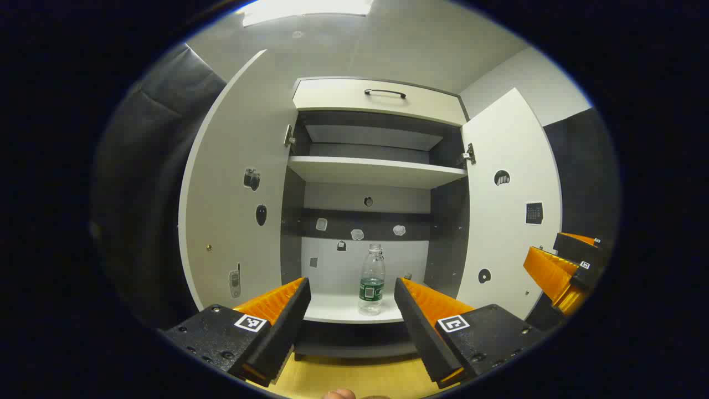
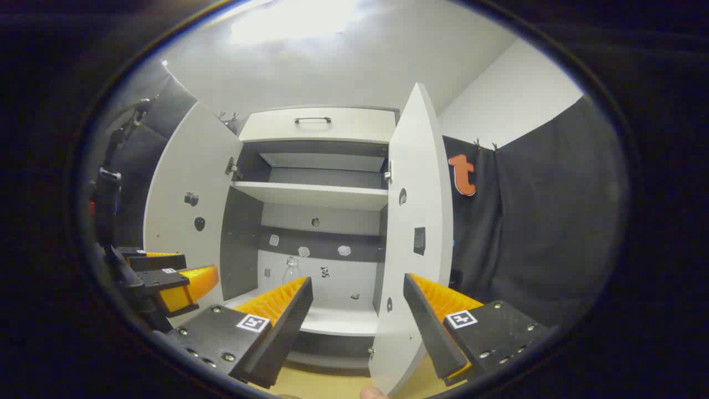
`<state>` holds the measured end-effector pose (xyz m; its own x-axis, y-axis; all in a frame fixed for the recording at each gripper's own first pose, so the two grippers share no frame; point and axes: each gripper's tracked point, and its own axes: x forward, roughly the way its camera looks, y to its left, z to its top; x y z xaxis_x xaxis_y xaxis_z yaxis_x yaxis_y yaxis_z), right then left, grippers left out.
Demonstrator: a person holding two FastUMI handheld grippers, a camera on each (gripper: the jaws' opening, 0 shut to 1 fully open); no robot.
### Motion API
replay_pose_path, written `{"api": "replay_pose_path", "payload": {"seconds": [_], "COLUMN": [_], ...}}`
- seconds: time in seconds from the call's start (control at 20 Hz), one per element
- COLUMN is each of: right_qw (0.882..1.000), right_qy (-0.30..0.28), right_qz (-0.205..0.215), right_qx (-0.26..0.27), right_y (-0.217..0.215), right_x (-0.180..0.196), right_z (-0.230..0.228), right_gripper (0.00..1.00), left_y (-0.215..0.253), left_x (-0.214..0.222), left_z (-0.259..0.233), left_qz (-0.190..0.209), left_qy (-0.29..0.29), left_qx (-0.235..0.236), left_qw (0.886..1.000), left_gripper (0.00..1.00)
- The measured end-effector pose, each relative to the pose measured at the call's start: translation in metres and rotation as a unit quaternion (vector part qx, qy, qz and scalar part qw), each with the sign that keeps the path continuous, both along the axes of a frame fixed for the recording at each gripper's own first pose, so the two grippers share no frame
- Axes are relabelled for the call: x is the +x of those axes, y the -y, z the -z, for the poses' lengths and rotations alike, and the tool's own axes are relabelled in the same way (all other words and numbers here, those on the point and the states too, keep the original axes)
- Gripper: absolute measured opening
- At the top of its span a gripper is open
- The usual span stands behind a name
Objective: Grasp the bottle in the cabinet with the left hand and place it on the coaster, then close the right door with the right hand and the left door with the left hand.
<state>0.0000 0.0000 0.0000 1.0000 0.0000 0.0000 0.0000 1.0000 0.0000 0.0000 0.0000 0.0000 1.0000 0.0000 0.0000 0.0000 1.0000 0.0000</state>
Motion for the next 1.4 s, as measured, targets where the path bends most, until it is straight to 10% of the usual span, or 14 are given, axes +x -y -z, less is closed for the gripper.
{"api": "replay_pose_path", "payload": {"seconds": [0.8, 1.4], "right_qw": [1.0, 0.991], "right_qy": [0.017, -0.001], "right_qz": [-0.005, 0.126], "right_qx": [-0.003, -0.036], "right_y": [0.002, 0.088], "right_x": [-0.004, -0.071], "right_z": [-0.015, -0.016], "right_gripper": [1.0, 1.0], "left_y": [0.01, 0.043], "left_x": [0.012, 0.184], "left_z": [-0.003, 0.041], "left_qz": [0.024, 0.08], "left_qy": [-0.003, -0.057], "left_qx": [-0.012, -0.046], "left_qw": [1.0, 0.994], "left_gripper": [0.96, 0.96]}}
